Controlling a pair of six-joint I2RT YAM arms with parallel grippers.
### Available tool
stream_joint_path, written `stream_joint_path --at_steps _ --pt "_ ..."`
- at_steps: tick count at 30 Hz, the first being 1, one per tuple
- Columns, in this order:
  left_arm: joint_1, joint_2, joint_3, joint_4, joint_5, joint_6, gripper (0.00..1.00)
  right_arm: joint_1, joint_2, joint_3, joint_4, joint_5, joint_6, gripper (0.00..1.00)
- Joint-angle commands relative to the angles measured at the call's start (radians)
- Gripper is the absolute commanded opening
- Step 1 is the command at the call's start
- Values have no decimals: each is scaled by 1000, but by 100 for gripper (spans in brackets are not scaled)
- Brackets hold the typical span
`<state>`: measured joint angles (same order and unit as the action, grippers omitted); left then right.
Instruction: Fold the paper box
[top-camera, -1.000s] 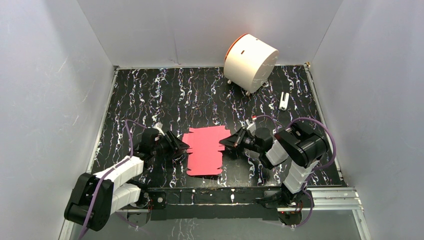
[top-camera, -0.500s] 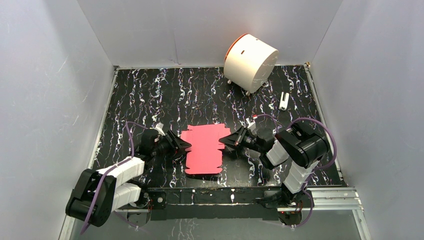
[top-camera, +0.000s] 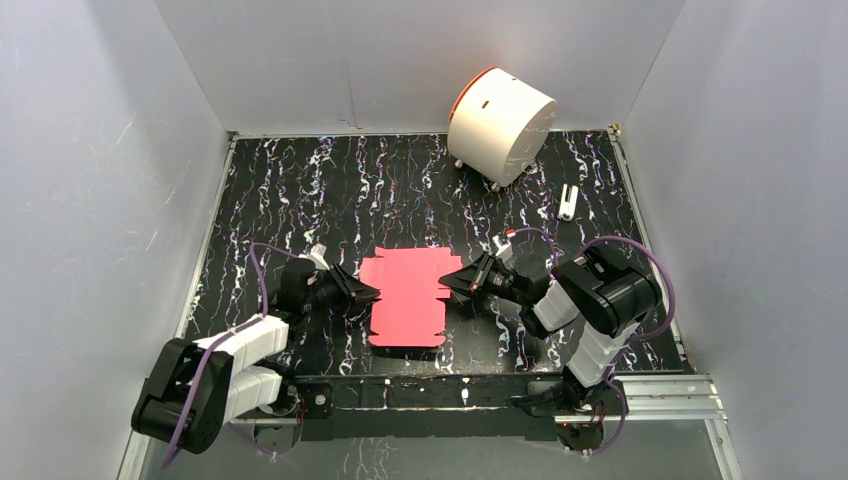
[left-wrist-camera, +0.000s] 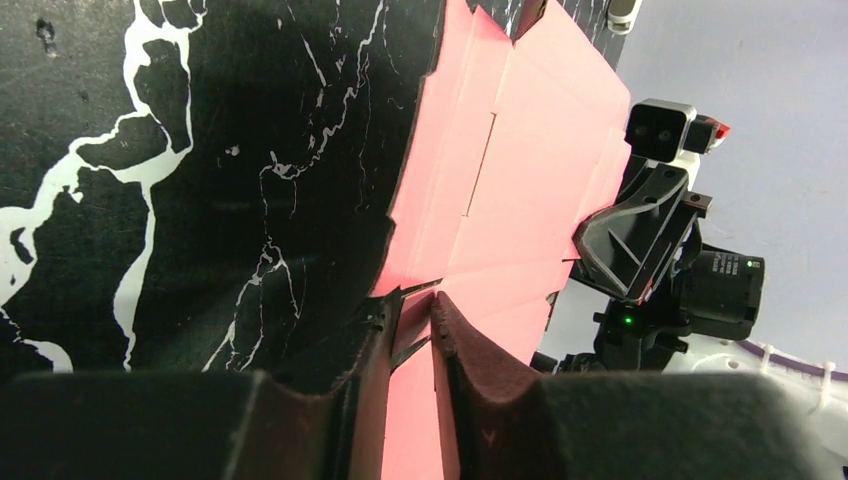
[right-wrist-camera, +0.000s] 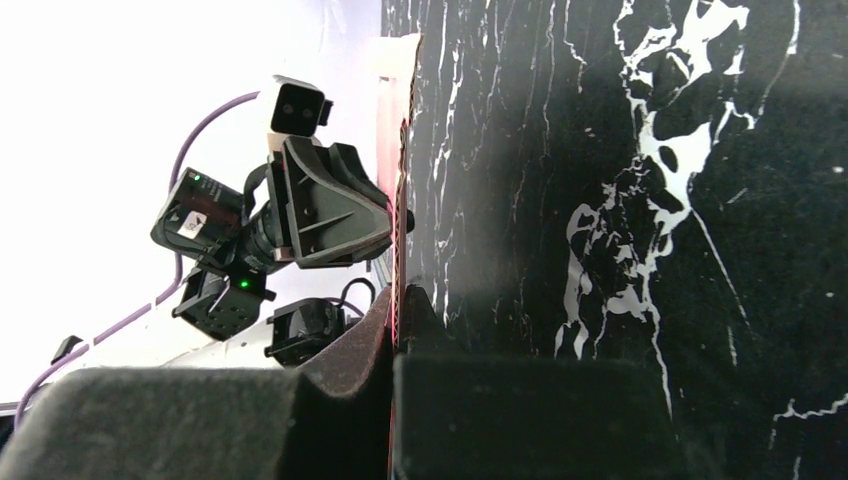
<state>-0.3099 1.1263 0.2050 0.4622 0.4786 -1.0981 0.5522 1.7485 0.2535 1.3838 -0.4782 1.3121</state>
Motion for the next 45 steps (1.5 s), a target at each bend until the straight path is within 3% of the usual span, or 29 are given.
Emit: stream_joint_path --at_steps 1,7,20,25,32,45 --pt "3 -28 26 -52 -14 72 15 -2 -23 18 -16 -10 -59 0" --pt "-2 -21 66 -165 -72 151 5 8 -28 47 -110 2 -124 0" --pt "-158 44 217 -368 -285 287 2 50 -100 136 -463 120 -324 1" --pt "-235 101 298 -452 -392 318 5 95 -124 184 -594 208 -404 1" --pt "-334 183 403 -577 -534 343 15 152 -135 236 -722 312 -455 4" --pt "-411 267 481 -605 -546 312 27 196 -127 276 -815 408 -474 9"
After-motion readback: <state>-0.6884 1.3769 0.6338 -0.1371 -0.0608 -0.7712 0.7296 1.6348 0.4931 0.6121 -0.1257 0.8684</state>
